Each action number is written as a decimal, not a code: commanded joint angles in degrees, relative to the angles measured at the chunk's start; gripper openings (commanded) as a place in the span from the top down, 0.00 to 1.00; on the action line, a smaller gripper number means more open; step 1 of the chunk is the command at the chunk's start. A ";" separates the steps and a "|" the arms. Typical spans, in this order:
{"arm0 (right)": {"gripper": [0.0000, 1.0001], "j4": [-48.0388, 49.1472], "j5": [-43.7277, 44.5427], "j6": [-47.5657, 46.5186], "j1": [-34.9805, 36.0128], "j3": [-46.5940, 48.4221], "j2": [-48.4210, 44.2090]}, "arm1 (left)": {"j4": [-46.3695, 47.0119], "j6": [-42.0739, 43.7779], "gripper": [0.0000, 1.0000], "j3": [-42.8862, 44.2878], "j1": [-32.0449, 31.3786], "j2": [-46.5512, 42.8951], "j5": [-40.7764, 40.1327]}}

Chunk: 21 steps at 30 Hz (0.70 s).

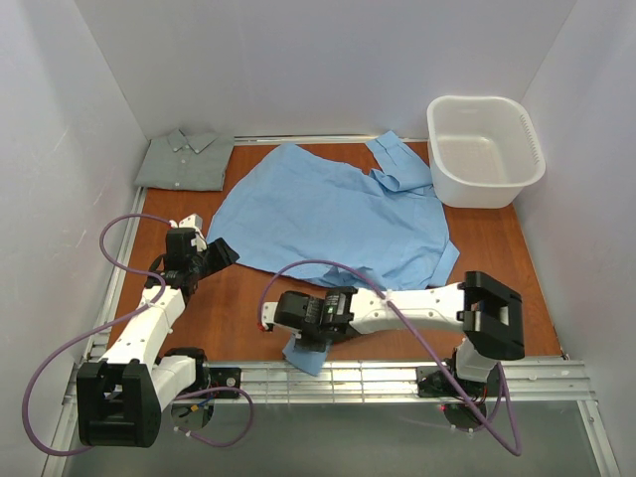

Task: Fold and stack the long sleeve shirts
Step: Flatten the shirt out

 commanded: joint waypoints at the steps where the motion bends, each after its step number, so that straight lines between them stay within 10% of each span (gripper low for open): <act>1: 0.99 0.85 -7.60 -0.32 0.68 9.70 -8.05 | 0.33 0.88 0.32 -0.05 -0.24 -0.98 -0.77; 8: 0.99 0.67 -20.01 0.91 0.86 23.60 -11.32 | 0.33 0.88 0.32 0.04 -0.24 -0.89 -1.03; 21: 0.89 4.80 -10.53 10.58 -4.76 5.79 -7.63 | -0.29 0.70 0.32 -0.31 -0.24 -2.38 -2.44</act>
